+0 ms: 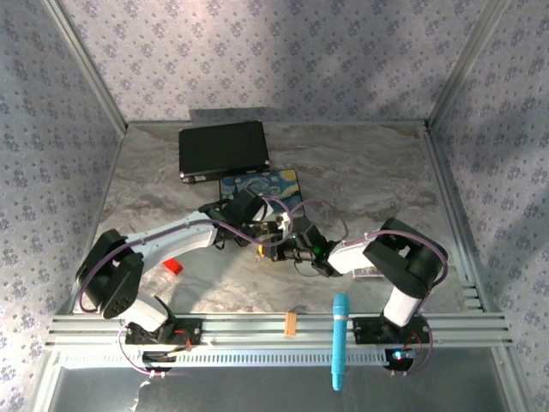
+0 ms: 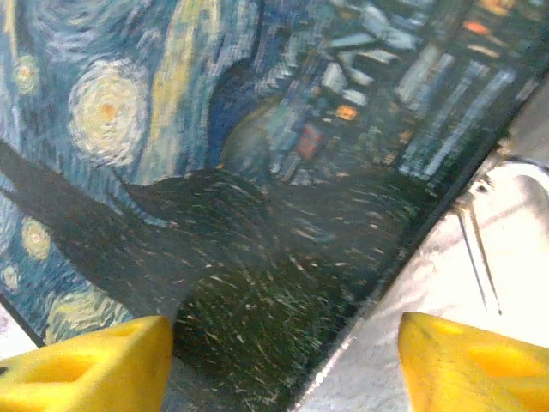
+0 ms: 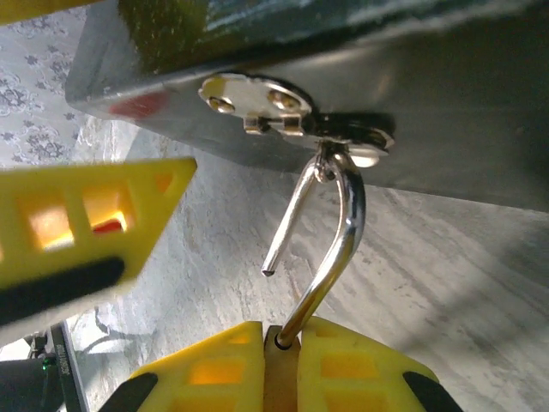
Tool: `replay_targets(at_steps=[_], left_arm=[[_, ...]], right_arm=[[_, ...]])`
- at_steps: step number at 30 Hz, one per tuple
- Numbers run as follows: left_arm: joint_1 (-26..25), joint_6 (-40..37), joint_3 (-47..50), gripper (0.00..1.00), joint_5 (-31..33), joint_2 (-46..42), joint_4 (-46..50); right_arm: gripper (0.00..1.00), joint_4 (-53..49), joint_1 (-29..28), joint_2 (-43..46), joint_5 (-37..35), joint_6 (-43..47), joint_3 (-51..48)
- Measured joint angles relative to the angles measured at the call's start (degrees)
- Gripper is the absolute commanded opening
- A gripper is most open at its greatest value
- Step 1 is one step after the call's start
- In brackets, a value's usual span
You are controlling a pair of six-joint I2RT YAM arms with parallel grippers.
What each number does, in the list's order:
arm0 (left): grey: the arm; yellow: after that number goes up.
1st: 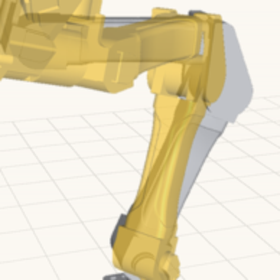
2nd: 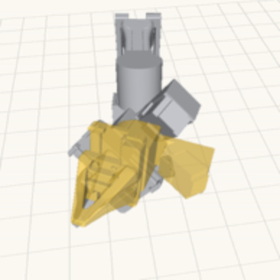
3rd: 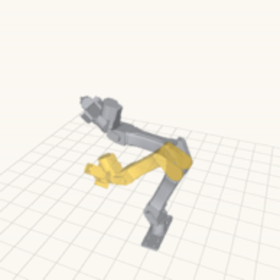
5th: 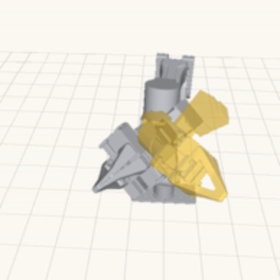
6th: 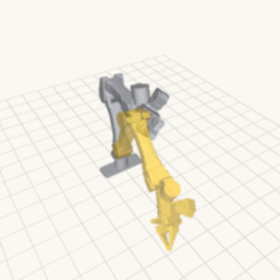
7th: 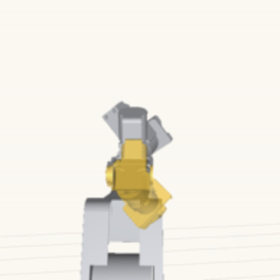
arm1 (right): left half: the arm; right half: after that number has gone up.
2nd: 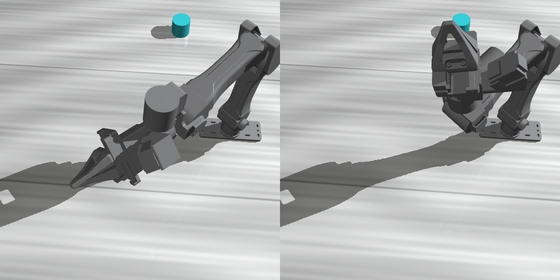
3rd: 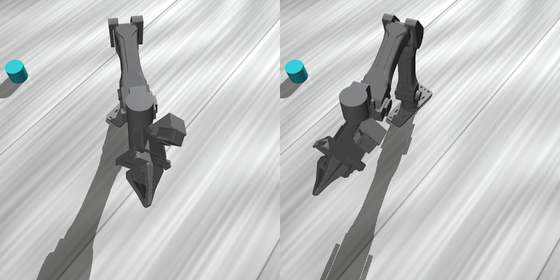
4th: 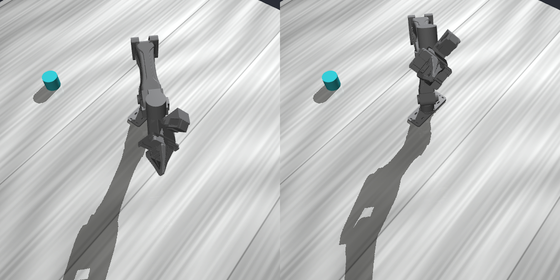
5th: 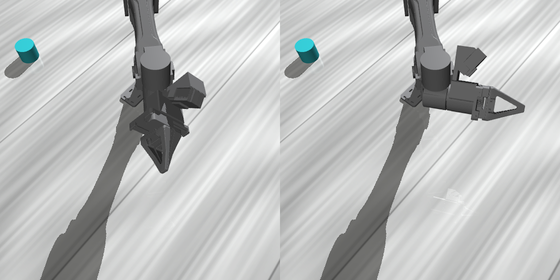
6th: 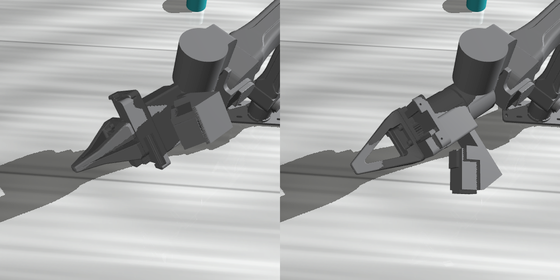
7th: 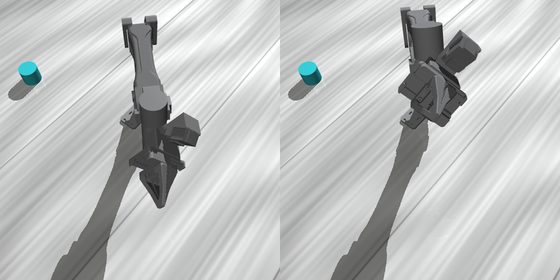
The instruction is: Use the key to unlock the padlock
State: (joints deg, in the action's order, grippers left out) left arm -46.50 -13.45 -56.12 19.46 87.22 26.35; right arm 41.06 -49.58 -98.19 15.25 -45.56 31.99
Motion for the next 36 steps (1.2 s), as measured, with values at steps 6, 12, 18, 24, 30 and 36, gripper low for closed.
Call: replay_targets(at_steps=[6, 12, 18, 24, 30, 36], left_arm=[[-1.7, -4.4, -0.2, 0.45, 4.9, 2.6, -3.5], [-3.0, -5.6, -0.3, 0.40, 8.0, 4.4, -6.4], [-3.4, -6.4, -0.3, 0.34, 8.1, 5.0, -8.2], [-3.8, -7.1, -0.3, 0.34, 8.0, 5.2, -9.1], [-4.8, -7.1, -0.2, 0.34, 8.2, 5.6, -10.7], [-5.1, -7.1, 0.7, 0.33, 8.2, 5.6, -13.0]], right_arm=[[0.00, 8.1, 0.2, -1.6, -2.3, -3.1, -2.6], [0.00, 14.7, -0.2, -5.3, -8.7, -8.2, -3.8], [0.00, 18.3, -0.4, -7.9, -14.6, -10.6, -3.9], [0.00, 21.5, -0.4, -9.4, -16.7, -11.6, -4.1], [0.00, 23.6, -0.4, -9.4, -19.3, -13.4, -5.1], [0.00, 25.1, 0.2, -9.2, -20.2, -16.2, -5.8]])
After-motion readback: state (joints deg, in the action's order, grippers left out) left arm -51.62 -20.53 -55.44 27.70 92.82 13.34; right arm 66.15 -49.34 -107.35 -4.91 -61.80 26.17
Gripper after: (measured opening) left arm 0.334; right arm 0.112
